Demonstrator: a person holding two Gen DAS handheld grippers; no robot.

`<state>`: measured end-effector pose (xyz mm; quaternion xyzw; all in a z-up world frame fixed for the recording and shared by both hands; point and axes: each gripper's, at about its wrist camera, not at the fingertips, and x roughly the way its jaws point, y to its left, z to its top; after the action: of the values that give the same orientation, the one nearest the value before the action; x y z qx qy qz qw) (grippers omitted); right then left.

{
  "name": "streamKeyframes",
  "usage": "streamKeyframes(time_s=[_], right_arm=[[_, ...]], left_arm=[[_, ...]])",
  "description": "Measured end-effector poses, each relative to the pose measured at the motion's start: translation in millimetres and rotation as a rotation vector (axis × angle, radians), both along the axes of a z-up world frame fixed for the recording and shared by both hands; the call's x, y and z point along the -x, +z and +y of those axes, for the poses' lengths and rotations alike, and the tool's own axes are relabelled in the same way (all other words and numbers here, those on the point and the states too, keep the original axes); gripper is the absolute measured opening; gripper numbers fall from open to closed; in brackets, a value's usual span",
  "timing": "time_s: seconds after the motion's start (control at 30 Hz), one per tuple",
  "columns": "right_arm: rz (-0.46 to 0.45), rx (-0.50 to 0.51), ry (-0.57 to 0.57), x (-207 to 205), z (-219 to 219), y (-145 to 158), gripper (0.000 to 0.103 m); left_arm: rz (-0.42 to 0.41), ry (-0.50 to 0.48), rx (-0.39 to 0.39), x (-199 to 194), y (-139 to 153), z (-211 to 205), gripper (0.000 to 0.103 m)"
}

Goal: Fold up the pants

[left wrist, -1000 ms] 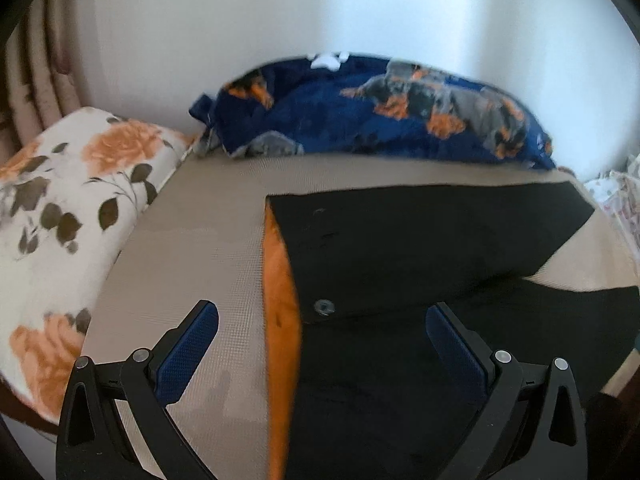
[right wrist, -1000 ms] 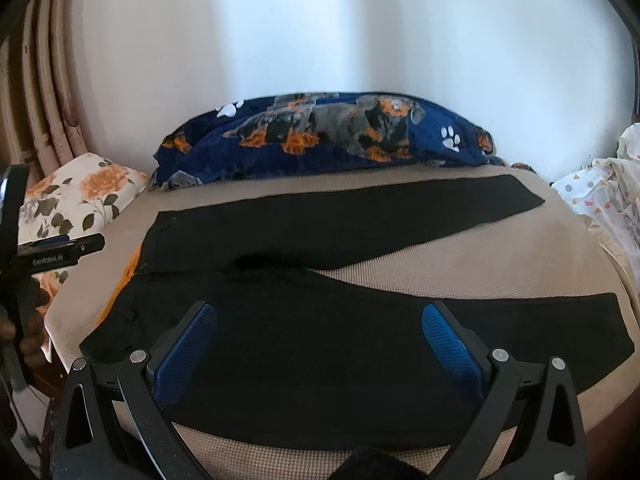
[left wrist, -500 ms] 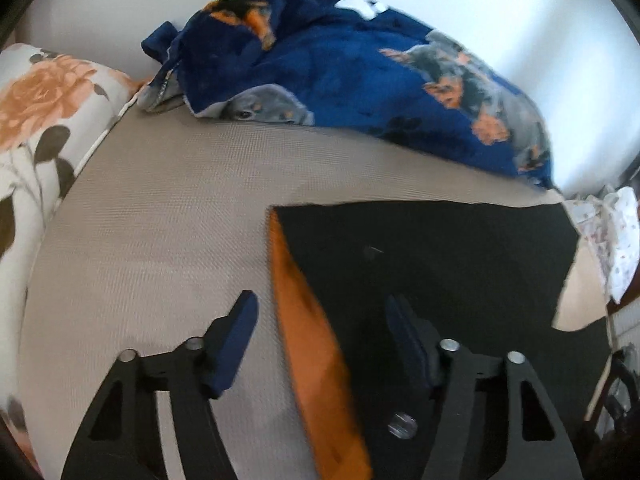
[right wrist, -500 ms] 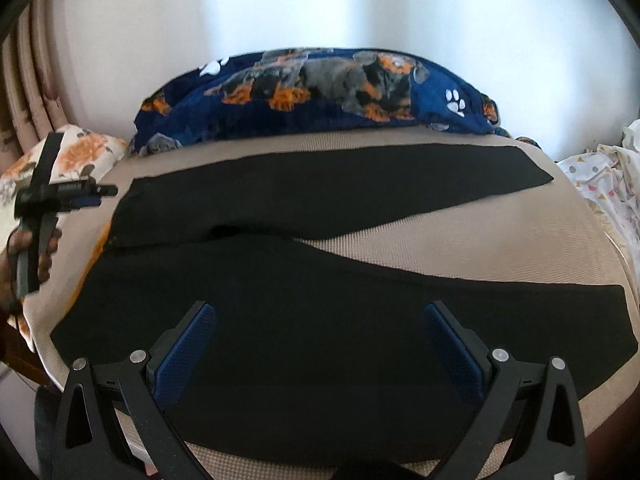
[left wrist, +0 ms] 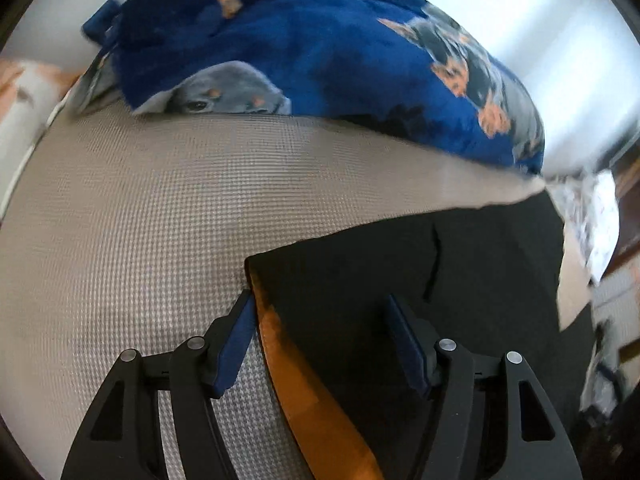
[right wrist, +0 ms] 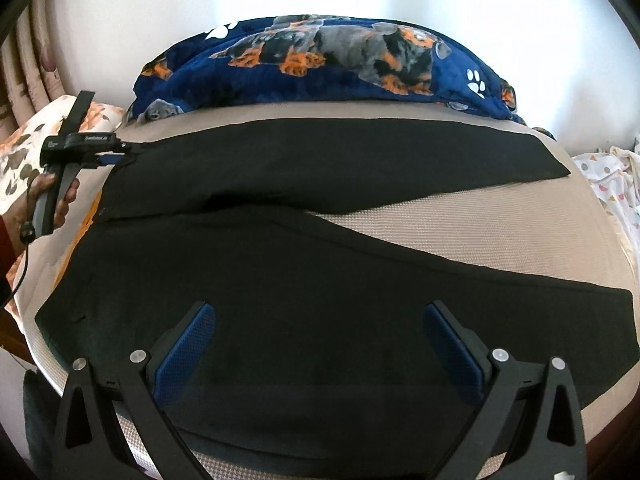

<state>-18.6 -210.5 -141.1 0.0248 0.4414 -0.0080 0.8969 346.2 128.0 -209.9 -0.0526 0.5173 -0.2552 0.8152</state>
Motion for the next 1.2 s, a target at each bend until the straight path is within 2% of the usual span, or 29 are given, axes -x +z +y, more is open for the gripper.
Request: streamKeyframes(time_s=[0.07,0.1,0.13,0.2,0.3,0.37,0.43,0.53,0.63,0.7,0.77,0.8,0.97,1.07,1.2], right_arm=[[0.003,-0.005,-0.001,-0.3,-0.6,-1.3,0.103],[0.009,-0.008,-0.003,-1.4,-0.3,-2.3,0.103],[0.014,-0.01,-0.004,-1.4,-0.5,-3.1,0.103],[0.018,-0.014,-0.003,-2.0,0.6,-4.2,0.103],[0.016,-0.006,0.004,-1.6,2.6,-4.3,0.103],[0.017,-0.006,0.007,-2.0,3.3,-4.3,0.103],[0.019,-0.007,0.008,-2.7,2.4,-5.1,0.103],[0.03,-0.012,0.009,-3.8,1.8,-6.8,0.103],[0.033,-0.018,0.006,-3.9,1.0,-7.8,0.103],[0.037,-0.022,0.005,-4.1,0.8,-9.5,0.103],[0.042,-0.023,0.006,-4.4,1.6,-11.4,0.103],[0.048,-0.024,0.009,-4.4,3.3,-12.8,0.103],[0.044,-0.019,0.021,-4.1,5.8,-11.7,0.103],[0.038,-0.023,0.024,-4.8,4.3,-10.2,0.103],[0.026,-0.105,0.035,-8.3,-5.9,-5.3,0.103]], left_arm=[[0.04,0.037,0.074,-3.9,-2.6,11.2,0.056],[0.059,0.075,0.099,-6.2,-4.6,20.0,0.026],[0.054,0.099,0.081,-7.6,-4.8,23.9,0.01],[0.046,0.122,0.104,-3.4,-3.8,30.0,0.01],[0.012,0.12,0.097,5.0,-0.6,27.8,0.01],[0.019,0.121,0.112,4.0,-2.2,30.0,0.011],[0.037,0.134,0.11,-0.9,-7.7,33.0,0.026],[0.06,0.138,0.164,-6.7,-12.0,36.9,0.031],[0.039,0.095,0.154,-11.3,-11.2,34.3,0.034],[0.056,0.067,0.205,-13.9,-13.4,32.0,0.034],[0.079,0.064,0.228,-17.0,-14.0,28.7,0.031],[0.084,0.072,0.218,-18.8,-13.7,21.8,0.016],[0.056,0.128,0.191,-10.2,-10.2,22.2,0.009],[-0.031,0.148,0.143,7.6,9.2,15.1,0.008],[-0.133,0.175,0.182,36.3,42.7,13.4,0.008]])
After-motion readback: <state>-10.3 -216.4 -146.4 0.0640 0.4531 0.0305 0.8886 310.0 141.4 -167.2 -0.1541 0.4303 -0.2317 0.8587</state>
